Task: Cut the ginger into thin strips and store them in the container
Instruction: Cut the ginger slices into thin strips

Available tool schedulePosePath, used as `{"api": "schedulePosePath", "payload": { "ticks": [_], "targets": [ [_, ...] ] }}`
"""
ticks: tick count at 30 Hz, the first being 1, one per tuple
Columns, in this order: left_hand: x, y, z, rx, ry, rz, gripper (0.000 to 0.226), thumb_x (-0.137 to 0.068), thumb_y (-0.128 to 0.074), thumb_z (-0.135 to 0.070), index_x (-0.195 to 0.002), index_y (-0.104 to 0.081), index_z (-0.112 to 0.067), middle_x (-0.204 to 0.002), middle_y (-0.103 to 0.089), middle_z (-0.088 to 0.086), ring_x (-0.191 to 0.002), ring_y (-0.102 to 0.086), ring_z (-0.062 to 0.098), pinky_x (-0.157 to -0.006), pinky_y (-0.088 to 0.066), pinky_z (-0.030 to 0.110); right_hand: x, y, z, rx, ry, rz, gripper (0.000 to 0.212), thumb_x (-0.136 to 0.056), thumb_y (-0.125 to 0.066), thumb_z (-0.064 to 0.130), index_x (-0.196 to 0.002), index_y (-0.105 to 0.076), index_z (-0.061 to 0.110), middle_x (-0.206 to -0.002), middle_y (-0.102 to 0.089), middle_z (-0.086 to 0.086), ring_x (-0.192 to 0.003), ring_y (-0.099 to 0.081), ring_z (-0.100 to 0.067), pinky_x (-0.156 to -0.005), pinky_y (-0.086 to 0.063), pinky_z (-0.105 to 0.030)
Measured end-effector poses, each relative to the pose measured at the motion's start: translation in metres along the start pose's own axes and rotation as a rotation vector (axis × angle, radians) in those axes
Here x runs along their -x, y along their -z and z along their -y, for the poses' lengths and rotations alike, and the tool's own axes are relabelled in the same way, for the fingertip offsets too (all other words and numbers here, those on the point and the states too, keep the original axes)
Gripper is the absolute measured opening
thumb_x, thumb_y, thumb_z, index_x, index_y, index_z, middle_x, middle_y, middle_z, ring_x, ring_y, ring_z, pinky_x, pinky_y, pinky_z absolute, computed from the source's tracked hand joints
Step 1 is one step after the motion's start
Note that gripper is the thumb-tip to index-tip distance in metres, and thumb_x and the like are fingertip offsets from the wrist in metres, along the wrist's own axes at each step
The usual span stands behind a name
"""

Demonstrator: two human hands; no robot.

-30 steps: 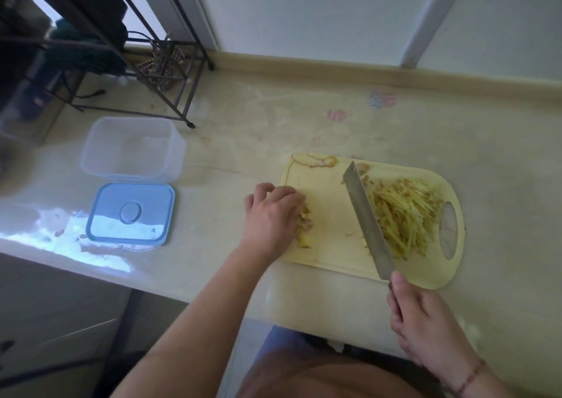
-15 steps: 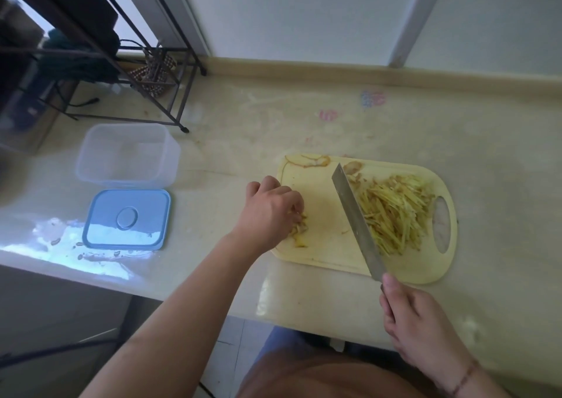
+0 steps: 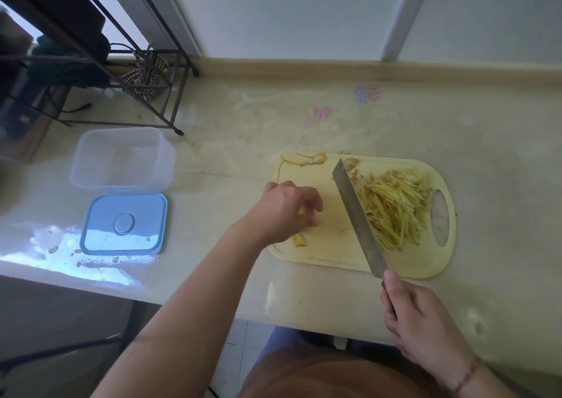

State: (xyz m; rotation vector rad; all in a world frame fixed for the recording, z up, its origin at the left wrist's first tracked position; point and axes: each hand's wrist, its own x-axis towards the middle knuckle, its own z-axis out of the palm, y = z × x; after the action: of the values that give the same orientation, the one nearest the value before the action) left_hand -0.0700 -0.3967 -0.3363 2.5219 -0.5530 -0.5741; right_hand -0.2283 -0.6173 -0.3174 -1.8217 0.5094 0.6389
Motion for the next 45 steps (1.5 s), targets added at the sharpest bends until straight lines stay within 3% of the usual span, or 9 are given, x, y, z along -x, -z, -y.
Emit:
{"api": "schedulePosePath", "payload": {
  "ticks": [4, 7, 10, 13, 20, 28, 36, 40, 45],
  "targets": [
    [-0.007, -0.015, -0.011, -0.107, -0.096, 0.028, 0.019, -0.095, -0.067, -0.025, -0.113, -0.072, -0.023, -0.086, -0.064, -0.012, -0.101, -0.056, 0.016, -0.094, -0.028, 0.032, 0.0, 0.001, 0.002, 0.018, 0.007, -0.028, 0.066, -0.084, -0.034, 0.074, -0.062, -0.039, 0.012, -0.049, -0.03, -0.001, -0.038, -0.026, -0.012, -0.036, -0.022, -0.019],
    [-0.003, -0.019, -0.002, -0.088, -0.19, -0.077, 0.02, -0.097, -0.062, -0.023, -0.112, -0.076, -0.02, -0.088, -0.072, -0.001, -0.099, -0.062, 0.022, -0.087, -0.033, 0.038, -0.001, 0.002, 0.001, 0.034, -0.009, -0.045, 0.072, -0.079, -0.035, 0.082, -0.06, -0.039, 0.012, -0.049, -0.033, -0.002, -0.04, -0.03, -0.015, -0.037, -0.026, -0.02],
    [0.002, -0.014, 0.017, -0.053, -0.181, -0.183, 0.025, -0.096, -0.056, -0.018, -0.111, -0.076, -0.02, -0.102, -0.075, -0.001, -0.103, -0.063, 0.023, -0.083, -0.037, 0.039, -0.002, 0.003, 0.001, -0.002, -0.018, -0.045, 0.071, -0.082, -0.037, 0.081, -0.062, -0.039, 0.012, -0.05, -0.032, -0.003, -0.04, -0.029, -0.016, -0.038, -0.025, -0.02],
    [0.004, -0.006, 0.035, -0.05, -0.113, -0.263, 0.029, -0.089, -0.066, -0.002, -0.109, -0.077, -0.02, -0.113, -0.073, -0.003, -0.107, -0.062, 0.028, -0.084, -0.039, 0.04, -0.002, 0.002, 0.004, -0.016, -0.032, -0.041, 0.065, -0.081, -0.037, 0.076, -0.065, -0.041, 0.014, -0.051, -0.031, -0.003, -0.039, -0.027, -0.015, -0.037, -0.024, -0.019],
    [0.005, -0.002, 0.04, -0.12, -0.146, -0.158, 0.02, -0.086, -0.078, -0.024, -0.106, -0.078, -0.025, -0.103, -0.07, -0.006, -0.101, -0.057, 0.023, -0.083, -0.031, 0.034, -0.004, -0.001, 0.012, -0.04, -0.033, 0.005, 0.059, -0.08, -0.039, 0.068, -0.064, -0.04, 0.011, -0.051, -0.031, -0.004, -0.038, -0.026, -0.014, -0.035, -0.026, -0.017],
    [0.003, -0.007, 0.035, -0.273, -0.139, -0.149, 0.008, -0.083, -0.078, -0.018, -0.088, -0.073, -0.023, -0.096, -0.064, -0.007, -0.1, -0.051, 0.026, -0.083, -0.026, 0.034, -0.005, -0.001, 0.014, -0.031, -0.031, -0.001, 0.06, -0.081, -0.039, 0.069, -0.064, -0.039, 0.011, -0.051, -0.031, -0.004, -0.038, -0.026, -0.014, -0.036, -0.026, -0.017],
    [-0.005, -0.012, 0.018, -0.002, 0.066, -0.142, 0.008, -0.094, -0.068, -0.023, -0.101, -0.073, -0.022, -0.092, -0.07, -0.005, -0.107, -0.045, 0.015, -0.09, -0.022, 0.029, -0.005, -0.002, 0.012, -0.031, -0.053, -0.007, 0.063, -0.078, -0.037, 0.073, -0.065, -0.04, 0.011, -0.05, -0.031, -0.002, -0.038, -0.027, -0.013, -0.036, -0.026, -0.017],
    [-0.007, -0.017, 0.011, -0.074, 0.022, -0.162, 0.017, -0.097, -0.065, -0.025, -0.113, -0.072, -0.023, -0.094, -0.072, -0.009, -0.108, -0.048, 0.018, -0.093, -0.024, 0.033, -0.006, -0.001, 0.008, 0.003, -0.048, -0.04, 0.072, -0.075, -0.035, 0.085, -0.062, -0.042, 0.015, -0.047, -0.036, 0.0, -0.036, -0.031, -0.012, -0.035, -0.028, -0.018],
    [0.002, -0.021, 0.009, -0.112, -0.068, -0.179, 0.035, -0.096, -0.06, -0.021, -0.129, -0.066, -0.031, -0.09, -0.07, -0.011, -0.1, -0.047, 0.02, -0.086, -0.028, 0.038, -0.006, 0.0, 0.006, -0.01, -0.039, -0.022, 0.063, -0.08, -0.036, 0.074, -0.063, -0.042, 0.013, -0.048, -0.035, -0.001, -0.038, -0.031, -0.014, -0.037, -0.027, -0.019]
  ]
}}
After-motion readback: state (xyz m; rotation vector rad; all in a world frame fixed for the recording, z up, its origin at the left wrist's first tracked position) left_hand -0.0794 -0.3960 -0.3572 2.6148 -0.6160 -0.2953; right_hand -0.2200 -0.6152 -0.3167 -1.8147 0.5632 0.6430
